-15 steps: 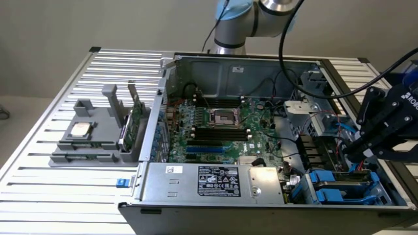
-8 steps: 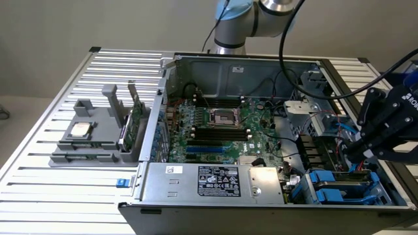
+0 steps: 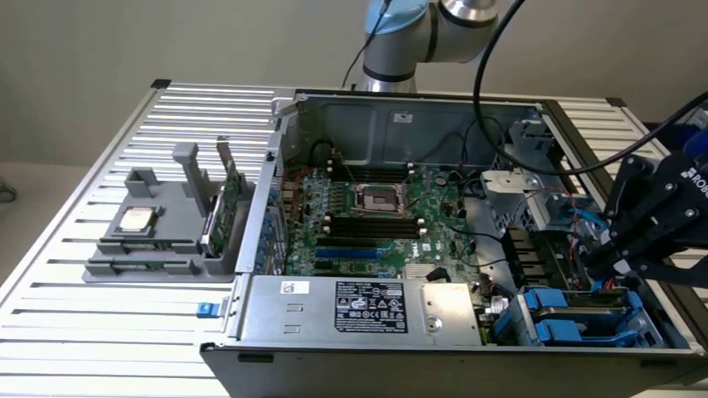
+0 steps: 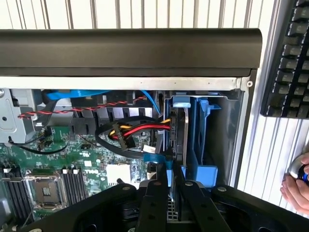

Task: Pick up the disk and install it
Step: 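Insert the first disk wire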

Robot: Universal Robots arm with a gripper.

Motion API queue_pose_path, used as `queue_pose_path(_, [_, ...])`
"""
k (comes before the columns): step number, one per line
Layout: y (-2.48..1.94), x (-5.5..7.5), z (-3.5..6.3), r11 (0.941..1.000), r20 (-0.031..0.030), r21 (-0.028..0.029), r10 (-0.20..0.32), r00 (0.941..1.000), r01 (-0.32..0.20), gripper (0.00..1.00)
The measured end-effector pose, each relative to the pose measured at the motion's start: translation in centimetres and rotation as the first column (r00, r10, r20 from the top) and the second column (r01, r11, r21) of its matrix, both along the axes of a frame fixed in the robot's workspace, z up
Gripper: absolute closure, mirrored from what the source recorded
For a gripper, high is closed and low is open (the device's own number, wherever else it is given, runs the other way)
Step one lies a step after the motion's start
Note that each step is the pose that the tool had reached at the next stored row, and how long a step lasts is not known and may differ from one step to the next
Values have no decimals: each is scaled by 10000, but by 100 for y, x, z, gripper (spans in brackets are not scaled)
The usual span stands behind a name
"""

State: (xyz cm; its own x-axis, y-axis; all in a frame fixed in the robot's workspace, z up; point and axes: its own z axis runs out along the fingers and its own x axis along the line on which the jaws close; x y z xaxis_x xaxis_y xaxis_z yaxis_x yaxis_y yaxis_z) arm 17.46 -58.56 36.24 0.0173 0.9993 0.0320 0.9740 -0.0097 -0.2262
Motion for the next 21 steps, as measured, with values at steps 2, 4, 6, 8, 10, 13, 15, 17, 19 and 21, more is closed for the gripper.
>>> queue_pose_path(2, [-6,0,-19,10000,0,89,0,10000,0,84])
queue_pose_path(4, [-12,-1,-39,9999,0,164,0,10000,0,84])
queue_pose_path(6, [-21,-6,-62,9998,0,211,-1,10000,1,84])
queue_pose_path(8, [-29,-10,-87,9997,0,240,0,10000,0,84])
queue_pose_path(10, [-38,-17,-114,9996,0,265,-1,10000,1,84])
queue_pose_path(13, [-49,-32,-153,9996,0,293,0,10000,0,84])
queue_pose_path(15, [-53,-41,-179,9995,0,310,0,10000,0,84])
queue_pose_path(17, [-55,-42,-193,9995,0,319,2,10000,-2,84])
queue_pose_path(19, [-56,-43,-196,9995,1,325,0,10000,0,84])
queue_pose_path(21, [-56,-43,-199,9995,0,332,0,10000,0,84])
